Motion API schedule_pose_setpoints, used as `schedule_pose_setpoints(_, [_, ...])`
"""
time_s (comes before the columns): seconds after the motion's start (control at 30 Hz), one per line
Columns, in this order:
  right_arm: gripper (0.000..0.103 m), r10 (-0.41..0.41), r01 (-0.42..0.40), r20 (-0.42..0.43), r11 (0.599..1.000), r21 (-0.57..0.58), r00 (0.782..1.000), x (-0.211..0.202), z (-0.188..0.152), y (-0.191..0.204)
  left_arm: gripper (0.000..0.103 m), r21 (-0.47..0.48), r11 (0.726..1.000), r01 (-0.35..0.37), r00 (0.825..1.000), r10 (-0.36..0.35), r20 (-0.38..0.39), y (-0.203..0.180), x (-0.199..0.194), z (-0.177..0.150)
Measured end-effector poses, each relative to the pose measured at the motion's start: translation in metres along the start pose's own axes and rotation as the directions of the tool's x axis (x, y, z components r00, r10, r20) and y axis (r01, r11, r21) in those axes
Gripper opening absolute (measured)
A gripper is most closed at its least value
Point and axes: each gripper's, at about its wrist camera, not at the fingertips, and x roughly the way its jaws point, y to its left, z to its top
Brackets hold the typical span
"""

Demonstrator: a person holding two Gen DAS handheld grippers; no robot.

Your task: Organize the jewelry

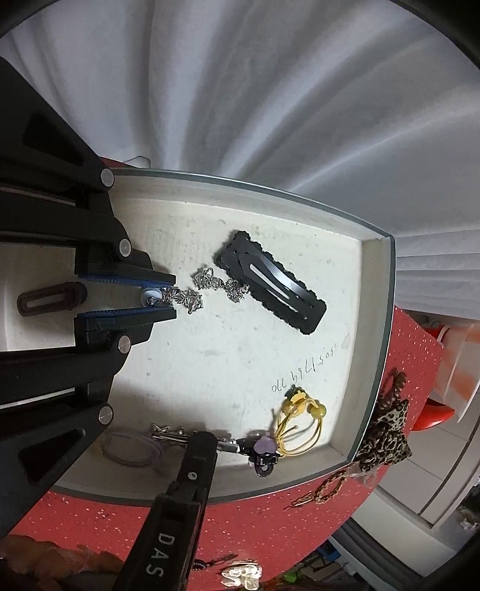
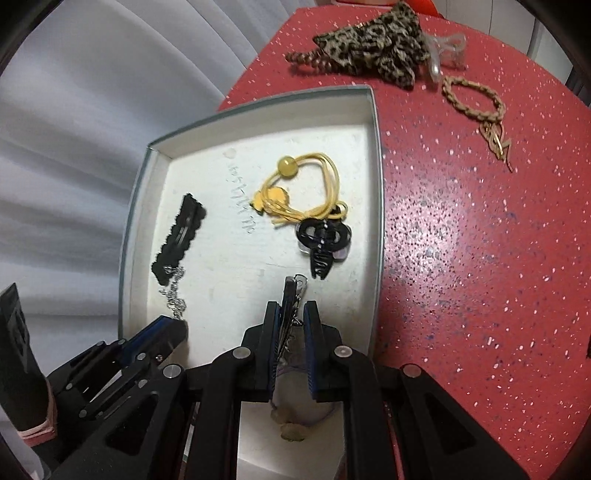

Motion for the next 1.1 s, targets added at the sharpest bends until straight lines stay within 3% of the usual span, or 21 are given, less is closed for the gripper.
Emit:
schedule_pose_setpoints(0.17, [0.016, 0.003, -0.003, -0.005, 1.000, -0.004, 1.000, 0.002, 0.003, 0.004, 0.012, 0.006, 1.000, -0.021, 1.000, 0.021, -0.012, -0.005, 0.001, 0.003])
schedule_pose_setpoints(0.3, [0.029, 0.017, -0.016, 0.021, 1.000, -0.024, 1.000, -0.017, 0.002, 0.006, 0.012, 0.007, 1.000, -0.031, 0.999, 0.031, -0.008, -0.006, -0.004, 0.006])
schedule_pose_setpoints(0.6, [0.030, 0.017, -0.016, 0.089, 1.000, -0.019, 0.996, -0.058, -0.008, 0.000, 0.012, 0.039, 0.999, -0.023, 0.999, 0.022, 0.023, -0.007, -0.025, 0.006])
schedule_pose_setpoints(0.63, [0.030, 0.013, -0.011, 0.093, 1.000, -0.014, 0.996, -0.061, -0.010, -0.002, 0.019, 0.038, 0.999, -0.021, 1.000, 0.021, 0.021, -0.007, -0.027, 0.006])
schedule_pose_setpoints(0.67, [0.030, 0.007, -0.006, 0.096, 1.000, -0.010, 0.995, -0.063, -0.013, -0.002, 0.061, 0.036, 0.999, -0.023, 1.000, 0.023, 0.018, -0.008, -0.028, 0.006])
schedule_pose_setpoints(0.7, [0.030, 0.001, 0.000, 0.101, 1.000, -0.007, 0.995, -0.065, -0.015, -0.004, 0.086, 0.023, 0.999, -0.035, 0.999, 0.035, 0.024, -0.005, -0.030, 0.005])
schedule_pose_setpoints(0.73, [0.030, -0.004, 0.004, 0.103, 1.000, -0.005, 0.995, -0.067, -0.017, -0.005, 0.103, 0.005, 0.998, -0.055, 0.997, 0.055, 0.054, -0.003, -0.038, 0.002])
schedule_pose_setpoints(0.77, [0.030, -0.008, 0.008, 0.105, 1.000, -0.002, 0.994, -0.068, -0.017, -0.006, 0.103, 0.000, 0.998, -0.065, 0.994, 0.065, 0.083, -0.002, -0.042, 0.002])
schedule_pose_setpoints(1.1, [0.030, -0.030, 0.027, 0.095, 0.999, 0.033, 0.995, -0.079, -0.035, -0.013, 0.103, 0.025, 0.999, -0.048, 0.997, 0.047, 0.055, -0.008, -0.054, -0.005])
